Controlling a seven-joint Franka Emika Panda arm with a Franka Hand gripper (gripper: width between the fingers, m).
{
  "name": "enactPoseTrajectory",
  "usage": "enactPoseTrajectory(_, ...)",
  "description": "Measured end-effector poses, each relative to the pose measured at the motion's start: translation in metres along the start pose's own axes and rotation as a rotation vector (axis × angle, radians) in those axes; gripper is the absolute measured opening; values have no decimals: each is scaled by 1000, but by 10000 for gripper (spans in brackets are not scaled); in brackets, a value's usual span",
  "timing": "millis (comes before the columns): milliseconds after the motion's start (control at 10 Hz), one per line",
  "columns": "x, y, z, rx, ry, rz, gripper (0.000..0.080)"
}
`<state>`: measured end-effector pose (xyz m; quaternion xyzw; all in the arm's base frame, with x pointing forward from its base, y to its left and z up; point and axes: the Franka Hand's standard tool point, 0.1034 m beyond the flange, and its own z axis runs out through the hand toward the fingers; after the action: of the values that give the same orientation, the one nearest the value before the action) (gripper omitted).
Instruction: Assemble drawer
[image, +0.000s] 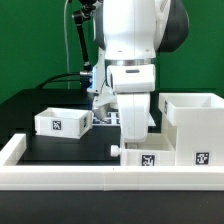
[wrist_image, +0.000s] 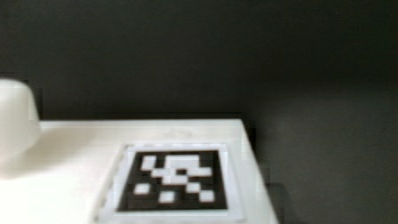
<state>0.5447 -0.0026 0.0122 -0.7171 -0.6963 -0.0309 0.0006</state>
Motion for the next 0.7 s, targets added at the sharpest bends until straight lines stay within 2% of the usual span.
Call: enactPoseTrajectory(700, 1, 1, -1, -2, -1, -8, 42)
